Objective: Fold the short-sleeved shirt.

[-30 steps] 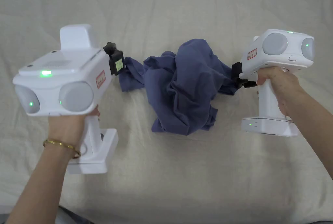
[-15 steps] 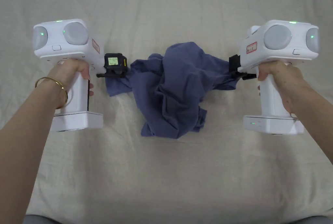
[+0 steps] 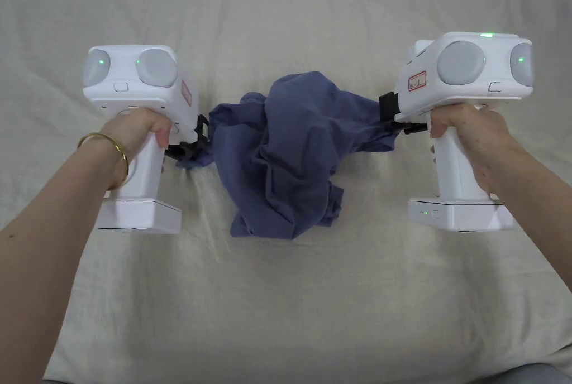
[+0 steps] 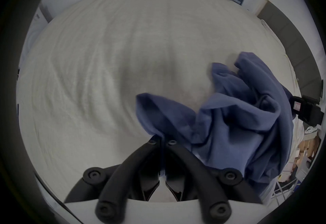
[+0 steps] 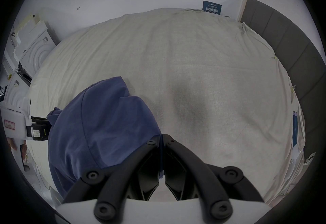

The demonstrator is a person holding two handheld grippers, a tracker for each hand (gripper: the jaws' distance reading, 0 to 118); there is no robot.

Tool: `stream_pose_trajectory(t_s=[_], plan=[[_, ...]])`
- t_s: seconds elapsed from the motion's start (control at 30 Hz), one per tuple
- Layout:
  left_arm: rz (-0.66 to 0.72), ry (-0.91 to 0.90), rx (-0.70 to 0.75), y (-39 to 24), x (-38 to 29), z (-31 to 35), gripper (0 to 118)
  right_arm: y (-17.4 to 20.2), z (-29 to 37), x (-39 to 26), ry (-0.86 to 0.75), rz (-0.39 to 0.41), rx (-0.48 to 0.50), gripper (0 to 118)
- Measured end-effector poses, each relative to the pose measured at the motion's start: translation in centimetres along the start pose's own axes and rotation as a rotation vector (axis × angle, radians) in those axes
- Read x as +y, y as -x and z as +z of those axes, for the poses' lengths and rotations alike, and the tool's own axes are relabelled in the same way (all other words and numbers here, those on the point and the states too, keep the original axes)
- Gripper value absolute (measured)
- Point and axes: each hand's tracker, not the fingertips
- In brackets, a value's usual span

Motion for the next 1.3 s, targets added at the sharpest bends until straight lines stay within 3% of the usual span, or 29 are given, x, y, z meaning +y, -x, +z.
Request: stream_pose_trajectory(t_s=[0.13,0.27,0.43,0.67,1.1,1.3], plan=[[-0.004,-0.021,0.037,-0.2,-0.4,0.9,0,-0.4,0.9,-0.1,-0.005,-0.005,0.004,2],[0.173,-0.141,-0.045,2.2,0.0,4.4,0,-1.3,2.8,0.4,-0.033,-0.030,0.014,2],[0.230,-0.321,-0.054,4.4,0.2,11.1,0,-3.0,6.8,1.3,-0.109,-0.060,0.003,2],[0.243,-0.526,0.095,7.8,-0.9,20.5,0,-6.1,14.6,2.0,-0.259,-0.086,-0.077,2],[0.379,-0.826,0.227,13.9,-4.8,33.3,0,-11.5,30.1,1.9,-0.509,-0.162,-0.241,2],[0.393,-0.927,0.284,15.0,-4.5,37.1,0,-12.6,35.1,3.1,-0.581,-0.227,-0.202,2]])
